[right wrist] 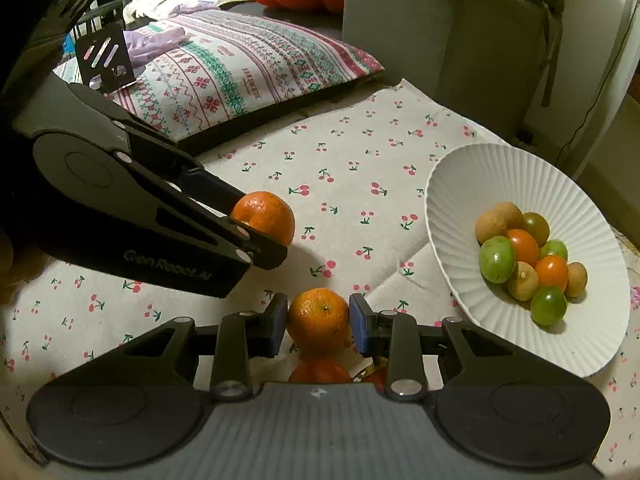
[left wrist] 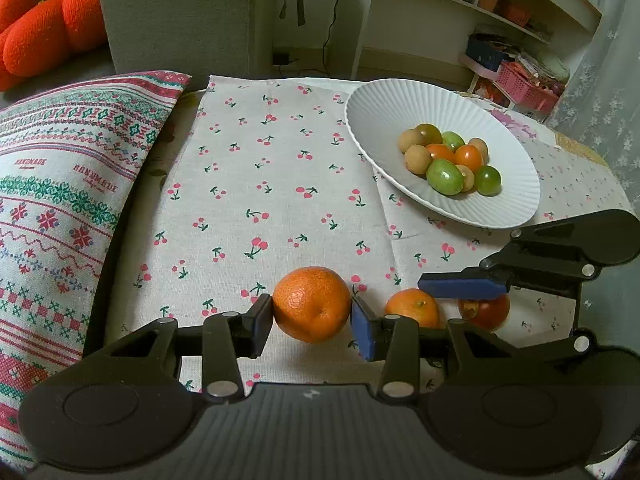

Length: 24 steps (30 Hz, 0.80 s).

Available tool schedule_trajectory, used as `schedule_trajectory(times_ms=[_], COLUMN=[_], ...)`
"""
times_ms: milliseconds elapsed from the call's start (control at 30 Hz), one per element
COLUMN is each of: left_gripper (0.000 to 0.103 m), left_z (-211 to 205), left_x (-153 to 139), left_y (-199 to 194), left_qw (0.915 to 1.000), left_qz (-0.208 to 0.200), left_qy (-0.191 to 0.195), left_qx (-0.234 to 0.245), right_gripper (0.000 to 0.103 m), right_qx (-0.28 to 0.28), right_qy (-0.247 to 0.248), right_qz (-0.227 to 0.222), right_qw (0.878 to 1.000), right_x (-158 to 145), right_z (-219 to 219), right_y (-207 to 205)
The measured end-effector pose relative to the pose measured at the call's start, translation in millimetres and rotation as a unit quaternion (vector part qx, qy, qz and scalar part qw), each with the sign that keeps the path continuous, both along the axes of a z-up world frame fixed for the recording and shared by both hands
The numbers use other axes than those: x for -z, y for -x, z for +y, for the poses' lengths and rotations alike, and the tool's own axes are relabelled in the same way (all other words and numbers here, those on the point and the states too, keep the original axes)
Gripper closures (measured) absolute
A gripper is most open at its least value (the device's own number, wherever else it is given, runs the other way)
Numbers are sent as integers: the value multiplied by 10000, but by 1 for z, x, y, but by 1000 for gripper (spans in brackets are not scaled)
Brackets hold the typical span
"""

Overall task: Organize fruits
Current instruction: 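Grasp a mandarin orange with each gripper, then carry both held mandarin oranges up and over the white plate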

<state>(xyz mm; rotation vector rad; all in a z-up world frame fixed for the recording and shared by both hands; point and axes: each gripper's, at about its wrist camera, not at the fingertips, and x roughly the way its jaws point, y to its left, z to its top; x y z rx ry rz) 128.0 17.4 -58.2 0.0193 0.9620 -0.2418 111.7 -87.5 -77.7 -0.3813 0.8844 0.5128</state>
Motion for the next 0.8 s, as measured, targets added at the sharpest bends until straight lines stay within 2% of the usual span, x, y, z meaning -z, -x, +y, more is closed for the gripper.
schedule_trajectory(times_ms=[333, 567, 800], left_gripper=[61, 61, 61], left_z=[-2, 2, -2], left_x=[-4, -4, -9], left_y=[1, -2, 0], left_qw=[10000, 9997, 9996], left_qz=[-82, -190, -261], left_qy=[-11, -148, -91], left_qx=[8, -95, -36], right_gripper=[74, 74, 74], right_qx=[78, 311, 513], right_qy=[-131, -290, -464], right_qz=[-151, -337, -467], right_qw=[9998, 9985, 9965], right_x=[-8, -17, -26], right_z=[-2, -11, -20], right_y=[0, -1, -2])
